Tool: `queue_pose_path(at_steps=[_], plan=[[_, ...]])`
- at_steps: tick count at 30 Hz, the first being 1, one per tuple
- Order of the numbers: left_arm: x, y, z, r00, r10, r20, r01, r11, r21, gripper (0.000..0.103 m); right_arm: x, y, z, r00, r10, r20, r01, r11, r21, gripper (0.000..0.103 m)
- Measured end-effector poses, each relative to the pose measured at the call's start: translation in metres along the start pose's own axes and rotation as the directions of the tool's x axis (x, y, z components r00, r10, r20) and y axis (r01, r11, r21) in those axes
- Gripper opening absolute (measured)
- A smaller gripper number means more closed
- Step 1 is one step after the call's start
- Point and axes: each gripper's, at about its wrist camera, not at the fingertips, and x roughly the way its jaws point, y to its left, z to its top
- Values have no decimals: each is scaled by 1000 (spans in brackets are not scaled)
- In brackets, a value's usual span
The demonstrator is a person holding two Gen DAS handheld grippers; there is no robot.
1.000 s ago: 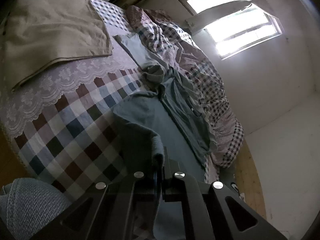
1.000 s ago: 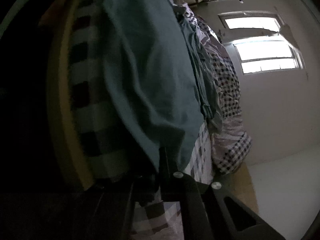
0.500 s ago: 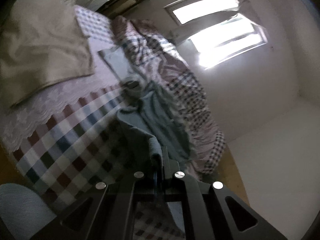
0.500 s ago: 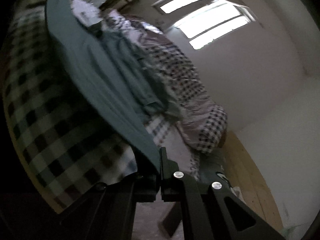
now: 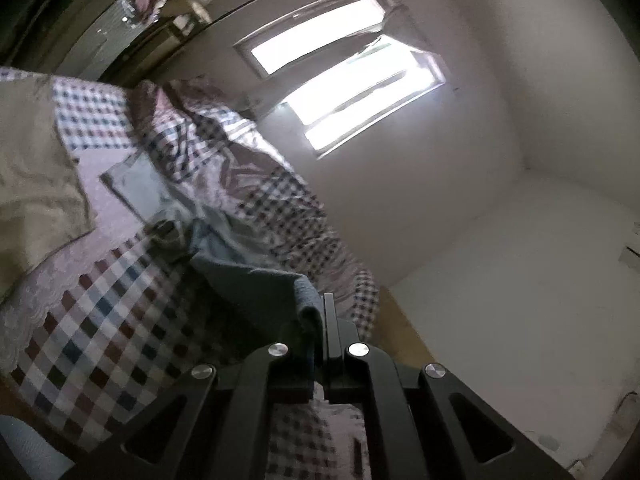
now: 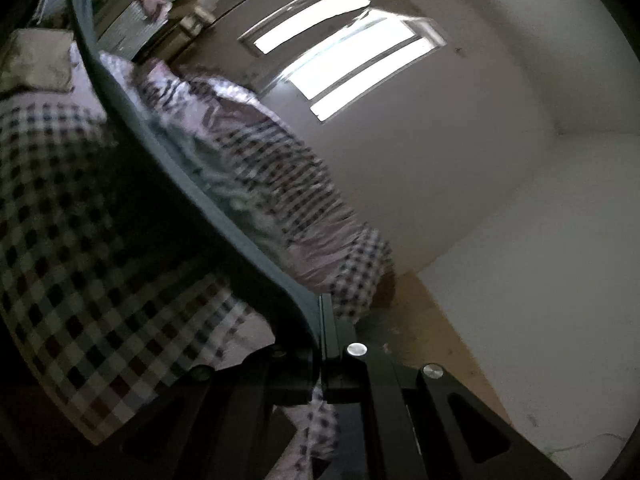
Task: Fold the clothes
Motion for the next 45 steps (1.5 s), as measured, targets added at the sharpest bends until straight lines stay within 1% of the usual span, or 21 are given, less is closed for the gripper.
queue_pose_path(at_steps=[3, 8, 9, 13, 16, 18, 22, 24, 26, 27, 28, 29, 32, 36, 37, 38, 41, 44, 45], plan=[[-16, -22, 3, 1000, -26, 14, 25, 998, 50, 0, -22, -16, 6, 999, -42, 27, 41, 999, 31, 0], [-42, -49, -2, 999, -43, 28, 38, 989, 143, 0, -61, -30, 12, 991, -109, 78, 102, 990, 93, 0], [-47, -52, -4, 998, -47, 33, 41, 987, 155, 0, -69, -30, 12, 990, -114, 86, 104, 988, 115, 0], [-62, -53, -7, 996, -67, 53, 59, 988, 145, 0, -89, -24, 8, 987, -124, 99, 109, 983, 151, 0], [-67, -56, -5, 996, -49, 72, 36, 985, 169, 0, -101, -22, 5, 986, -126, 109, 108, 982, 158, 0], [-72, -61, -4, 995, -52, 88, 34, 981, 192, 0, -108, -22, 3, 984, -133, 122, 112, 980, 163, 0], [-89, -74, -8, 983, -116, 142, 79, 966, 245, 0, -129, -26, 2, 966, -191, 176, 162, 973, 167, 0], [-94, -79, -8, 978, -135, 160, 88, 958, 271, 0, -137, -31, 3, 954, -226, 198, 191, 965, 180, 0], [-98, -82, -8, 970, -174, 170, 119, 949, 292, 0, -147, -34, 3, 938, -257, 232, 211, 955, 207, 0], [-99, -83, -9, 965, -198, 172, 140, 944, 300, 0, -155, -35, 2, 920, -285, 268, 227, 947, 227, 0], [-101, -85, -9, 960, -220, 175, 159, 938, 307, 0, -155, -36, 2, 919, -286, 271, 224, 945, 237, 0], [-101, -86, -10, 957, -228, 178, 165, 935, 313, 0, -154, -37, 3, 921, -282, 270, 218, 945, 244, 0], [-91, -86, -7, 964, -208, 167, 145, 934, 328, 0, -133, -35, 4, 939, -250, 236, 195, 953, 233, 0], [-62, -77, 1, 980, -156, 127, 112, 948, 299, 0, -92, -30, 3, 978, -154, 143, 122, 969, 214, 0], [-52, -74, 3, 983, -141, 113, 104, 952, 287, 0, -84, -30, 1, 984, -128, 122, 99, 972, 213, 0], [-41, -71, 5, 987, -126, 96, 95, 956, 278, 0, -70, -31, 0, 993, -78, 89, 57, 975, 216, 0], [-7, -65, 11, 994, -93, 49, 77, 963, 257, 0, -36, -30, 0, 999, 15, 38, -23, 975, 220, 0], [29, -56, 19, 998, -55, 10, 52, 974, 223, 1, 5, -28, 3, 994, 112, 0, -110, 970, 218, 0], [42, -52, 22, 999, -33, -3, 33, 977, 213, 1, 24, -28, 4, 991, 133, -8, -129, 969, 212, 0]])
